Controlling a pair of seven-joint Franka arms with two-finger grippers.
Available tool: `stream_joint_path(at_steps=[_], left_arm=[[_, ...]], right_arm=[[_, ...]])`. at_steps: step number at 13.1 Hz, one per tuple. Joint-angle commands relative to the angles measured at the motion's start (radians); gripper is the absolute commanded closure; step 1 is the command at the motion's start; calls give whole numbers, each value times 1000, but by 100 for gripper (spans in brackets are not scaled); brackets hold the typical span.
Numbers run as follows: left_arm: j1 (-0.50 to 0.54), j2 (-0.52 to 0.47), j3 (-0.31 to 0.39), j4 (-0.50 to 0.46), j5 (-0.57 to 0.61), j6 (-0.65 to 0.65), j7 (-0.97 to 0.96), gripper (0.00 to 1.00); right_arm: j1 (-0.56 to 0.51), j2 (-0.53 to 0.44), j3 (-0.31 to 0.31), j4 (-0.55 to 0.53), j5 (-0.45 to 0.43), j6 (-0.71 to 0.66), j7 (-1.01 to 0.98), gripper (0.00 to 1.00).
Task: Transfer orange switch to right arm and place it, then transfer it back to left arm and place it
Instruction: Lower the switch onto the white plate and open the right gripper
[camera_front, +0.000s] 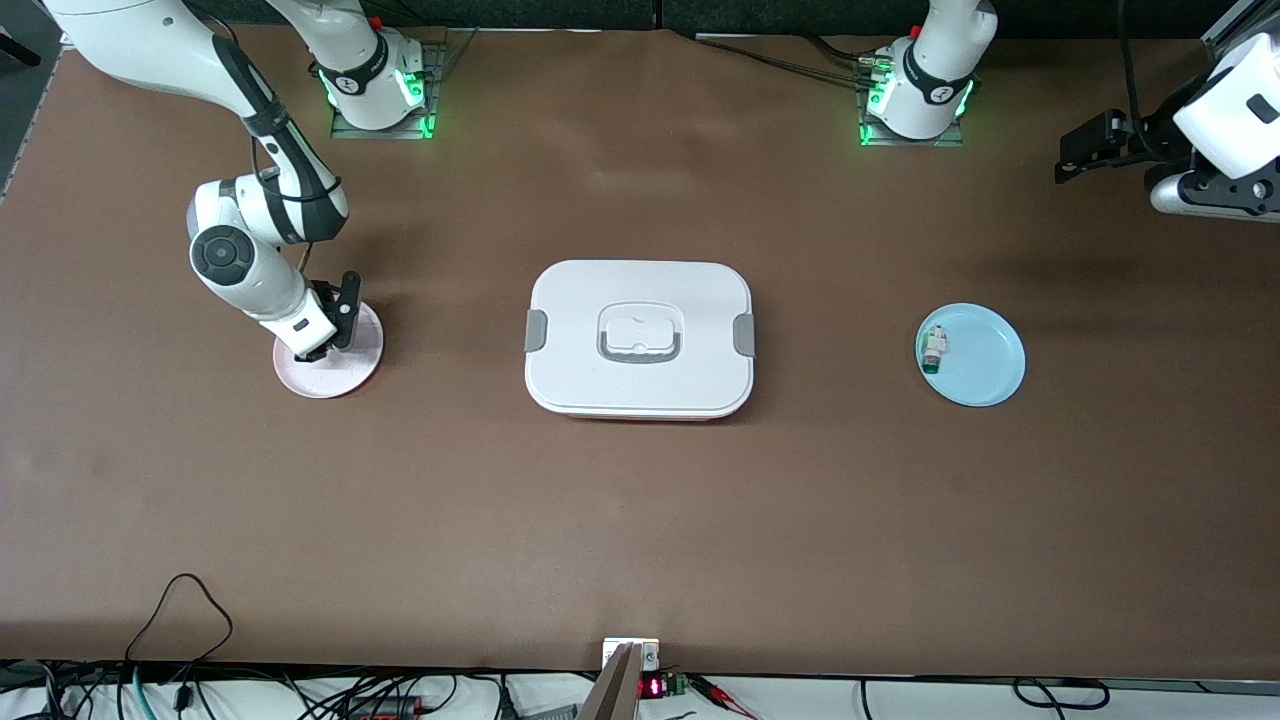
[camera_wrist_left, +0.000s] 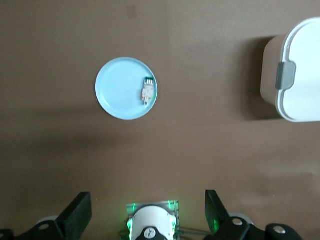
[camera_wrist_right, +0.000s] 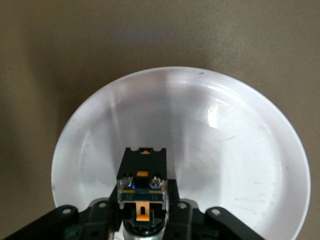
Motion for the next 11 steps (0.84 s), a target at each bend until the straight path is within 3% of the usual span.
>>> stream_joint_path(at_steps=[1, 7, 11], left_arm=[[-8, -15, 0, -16, 19, 41, -11, 0], [-17, -18, 4, -20, 16, 46, -34, 0], [-17, -16, -7, -16, 16, 43, -34, 0]], right_arm=[[-11, -22, 7, -10, -6, -9, 74, 0], [2, -90, 13, 56, 9, -71, 152, 0], [37, -107, 15, 228, 158, -291, 155, 0]])
